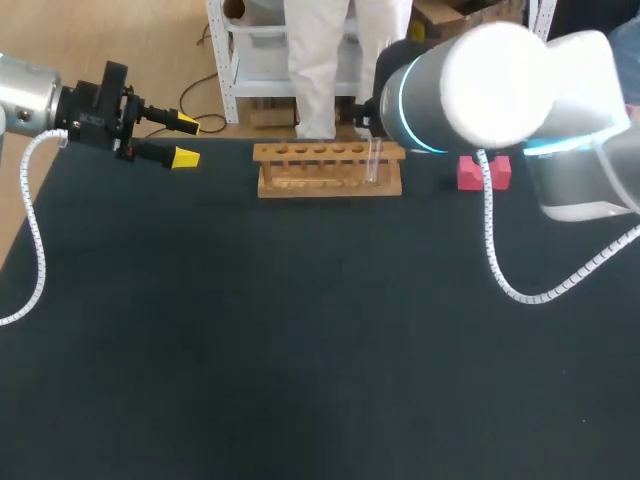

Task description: Grasp the test tube, adjust it, and insert it.

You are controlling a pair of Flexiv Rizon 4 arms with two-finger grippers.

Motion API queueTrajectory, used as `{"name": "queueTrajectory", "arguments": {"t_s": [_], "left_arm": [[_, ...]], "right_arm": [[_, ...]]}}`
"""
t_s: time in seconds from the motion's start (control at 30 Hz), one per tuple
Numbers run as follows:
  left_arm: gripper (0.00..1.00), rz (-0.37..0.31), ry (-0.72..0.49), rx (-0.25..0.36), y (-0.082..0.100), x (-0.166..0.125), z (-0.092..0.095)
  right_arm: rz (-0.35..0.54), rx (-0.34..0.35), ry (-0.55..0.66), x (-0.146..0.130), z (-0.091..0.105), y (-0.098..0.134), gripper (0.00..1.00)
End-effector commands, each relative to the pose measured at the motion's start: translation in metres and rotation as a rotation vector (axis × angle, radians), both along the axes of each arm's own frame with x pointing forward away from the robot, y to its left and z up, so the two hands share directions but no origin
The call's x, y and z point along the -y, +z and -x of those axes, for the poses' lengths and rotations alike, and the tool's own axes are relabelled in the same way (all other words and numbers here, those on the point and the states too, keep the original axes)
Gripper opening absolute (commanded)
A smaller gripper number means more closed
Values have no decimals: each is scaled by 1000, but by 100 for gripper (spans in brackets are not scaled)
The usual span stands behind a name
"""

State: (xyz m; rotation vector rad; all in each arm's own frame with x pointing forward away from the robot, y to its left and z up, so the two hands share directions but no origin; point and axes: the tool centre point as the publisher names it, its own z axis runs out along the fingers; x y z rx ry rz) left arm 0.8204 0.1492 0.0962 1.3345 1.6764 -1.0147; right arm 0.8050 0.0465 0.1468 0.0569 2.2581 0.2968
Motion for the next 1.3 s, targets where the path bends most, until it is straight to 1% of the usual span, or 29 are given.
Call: {"name": "queueTrajectory", "arguments": {"t_s": [0.03, 0.2, 0.43, 0.67, 0.73, 0.8, 1.17, 1.3], "left_arm": [[100, 2, -1, 3, -1, 0, 0], [100, 2, -1, 3, -1, 0, 0], [100, 2, -1, 3, -1, 0, 0], [100, 2, -1, 3, -1, 0, 0], [100, 2, -1, 3, -1, 0, 0], [100, 2, -1, 3, -1, 0, 0], [100, 2, -1, 3, -1, 0, 0], [100, 2, -1, 3, -1, 0, 0]], "right_arm": [[-44, 309, -89, -3, -3, 1, 0], [-69, 373, -132, -7, -11, 4, 0], [-66, 478, -184, -9, -25, 6, 0], [-43, 574, -192, -7, -38, 11, 0], [-20, 616, -190, -6, -42, 12, 0], [-13, 642, -185, -5, -45, 12, 0], [29, 716, -131, -3, -63, 13, 0], [44, 725, -114, -3, -67, 14, 0]]}}
